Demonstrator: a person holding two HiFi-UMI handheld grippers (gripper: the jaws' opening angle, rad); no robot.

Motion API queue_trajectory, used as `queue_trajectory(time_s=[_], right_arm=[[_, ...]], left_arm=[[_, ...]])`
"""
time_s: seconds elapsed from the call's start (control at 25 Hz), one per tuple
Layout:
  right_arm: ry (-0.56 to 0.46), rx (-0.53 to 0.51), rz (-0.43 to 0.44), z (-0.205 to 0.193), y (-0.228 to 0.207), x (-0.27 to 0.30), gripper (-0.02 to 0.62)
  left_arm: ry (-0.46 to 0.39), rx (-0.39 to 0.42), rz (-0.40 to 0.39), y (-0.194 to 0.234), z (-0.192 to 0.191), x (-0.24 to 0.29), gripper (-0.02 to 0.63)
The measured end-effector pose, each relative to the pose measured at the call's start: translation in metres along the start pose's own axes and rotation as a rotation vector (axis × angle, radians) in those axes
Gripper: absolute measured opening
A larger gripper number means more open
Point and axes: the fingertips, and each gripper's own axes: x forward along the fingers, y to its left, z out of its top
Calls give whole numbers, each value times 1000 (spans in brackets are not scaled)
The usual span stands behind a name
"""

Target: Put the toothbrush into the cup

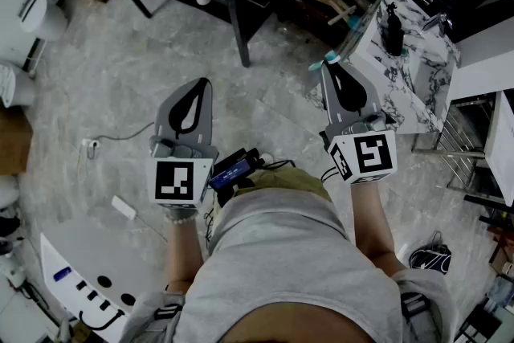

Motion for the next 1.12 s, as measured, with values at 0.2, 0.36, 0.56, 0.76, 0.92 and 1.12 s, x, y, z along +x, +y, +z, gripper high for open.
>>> queue_trajectory(time_s=[0.2, 0.36, 0.56, 0.76, 0.92, 1.12], right_arm=[[-2, -1, 6, 0, 2, 1, 29], [-2, -4, 10, 0, 2, 3, 29], [-1, -3, 13, 1, 4, 5, 29], [-2, 0, 18, 2, 4, 5, 29], [-5, 13, 14, 1, 2, 5, 29], [-18, 29, -4, 3, -2, 3, 29]], left_arm=[[2, 6, -3, 0, -1, 0, 14], [6, 2, -2, 0, -2, 1, 14], [7, 6, -1, 2, -2, 0, 14], [5, 9, -2, 1, 0, 1, 14], [5, 8, -1, 0, 0, 1, 14], [3, 11, -8, -2, 0, 2, 14]])
